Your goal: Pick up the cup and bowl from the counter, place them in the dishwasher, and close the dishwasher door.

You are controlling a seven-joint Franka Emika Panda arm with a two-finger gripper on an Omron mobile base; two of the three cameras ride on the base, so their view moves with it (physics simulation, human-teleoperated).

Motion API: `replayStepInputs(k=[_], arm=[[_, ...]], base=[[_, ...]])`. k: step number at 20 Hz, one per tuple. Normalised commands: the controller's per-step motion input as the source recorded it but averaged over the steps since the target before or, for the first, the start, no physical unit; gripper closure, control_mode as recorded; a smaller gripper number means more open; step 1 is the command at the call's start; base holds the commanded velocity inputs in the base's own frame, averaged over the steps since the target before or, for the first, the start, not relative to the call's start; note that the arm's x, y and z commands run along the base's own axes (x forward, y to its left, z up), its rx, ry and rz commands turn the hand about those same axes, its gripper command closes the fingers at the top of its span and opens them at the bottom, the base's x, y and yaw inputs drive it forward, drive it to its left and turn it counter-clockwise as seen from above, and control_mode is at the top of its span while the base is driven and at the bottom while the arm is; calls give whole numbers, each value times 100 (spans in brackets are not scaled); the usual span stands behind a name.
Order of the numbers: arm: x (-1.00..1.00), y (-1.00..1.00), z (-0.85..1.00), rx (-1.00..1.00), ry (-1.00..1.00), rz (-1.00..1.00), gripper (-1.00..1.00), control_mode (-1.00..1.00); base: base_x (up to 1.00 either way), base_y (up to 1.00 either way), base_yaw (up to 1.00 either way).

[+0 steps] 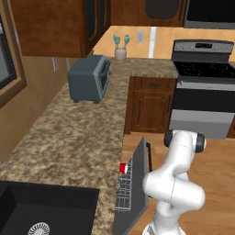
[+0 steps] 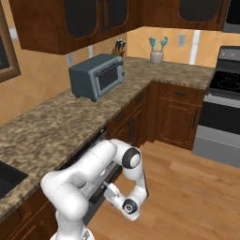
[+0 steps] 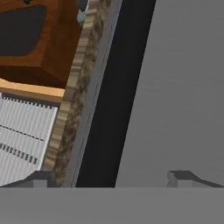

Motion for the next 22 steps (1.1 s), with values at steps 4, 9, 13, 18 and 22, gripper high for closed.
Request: replayStepInputs(k=[4,9,13,18,22], arm=[[26,71,53,-12,8,-2,-100,-100],[23,86,15,-2,16,0,-100,-100],[19,97,-3,0,6,0,-100,-100],[15,87,-5,2,0,0,-100,-100],[6,53,-18,20,0,1,-100,-100]], base=[[0,0,0],[0,0,0],[0,0,0],[0,0,0],[0,0,0]])
